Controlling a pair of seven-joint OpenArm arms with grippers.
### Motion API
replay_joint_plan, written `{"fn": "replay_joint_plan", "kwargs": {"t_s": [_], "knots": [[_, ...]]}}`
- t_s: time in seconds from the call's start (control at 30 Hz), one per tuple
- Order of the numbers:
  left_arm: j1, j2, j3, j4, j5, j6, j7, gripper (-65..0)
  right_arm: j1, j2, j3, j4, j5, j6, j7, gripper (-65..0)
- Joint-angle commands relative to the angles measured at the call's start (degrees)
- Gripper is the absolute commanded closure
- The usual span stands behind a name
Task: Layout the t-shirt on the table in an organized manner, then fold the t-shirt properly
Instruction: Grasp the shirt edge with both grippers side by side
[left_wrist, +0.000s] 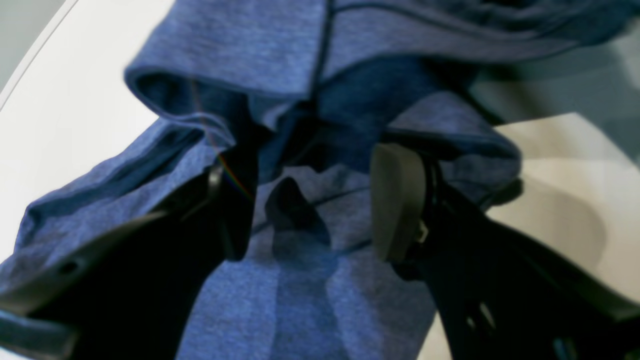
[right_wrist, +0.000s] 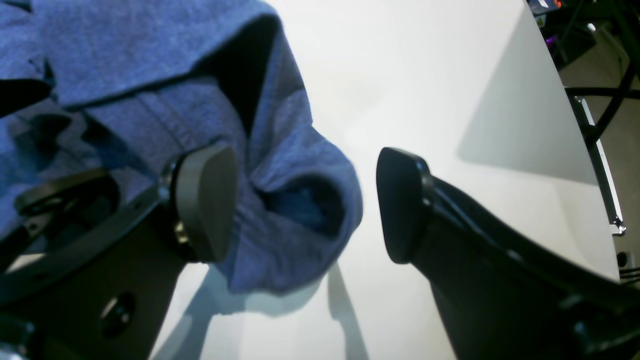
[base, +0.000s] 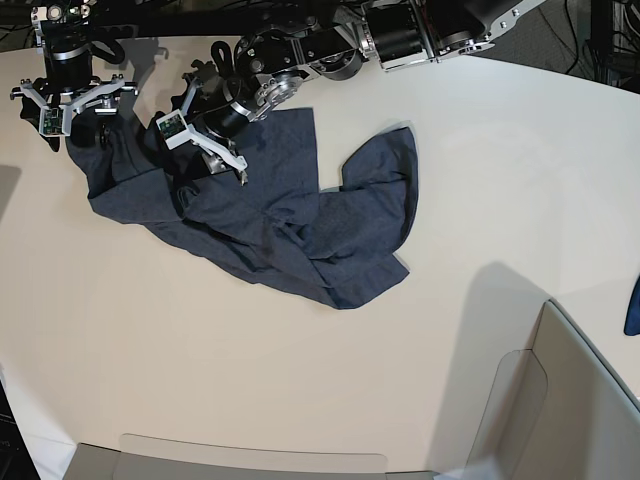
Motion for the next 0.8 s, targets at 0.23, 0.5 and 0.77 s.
{"fn": "replay_joint_plan", "kwargs": {"t_s": [0.23, 0.5, 0.77], "knots": [[1.27, 0.88, -0.38, 1.09, 0.54, 0.80, -1.10, -32.5, 1.59, 4.49, -3.75, 1.09, 0.14, -0.12, 1.36, -42.7], [1.71, 0.88, -0.38, 1.09, 0.54, 0.89, -1.10, -32.5, 9.33, 5.99, -7.17, 1.01, 0.14, -0.21, -9.28, -33.5], [1.71, 0.79, -0.38, 0.82, 0.54, 0.89, -1.10, -32.5, 8.97, 5.99, -8.14, 1.27, 0.14, -0.12, -10.25, -15.2]]}}
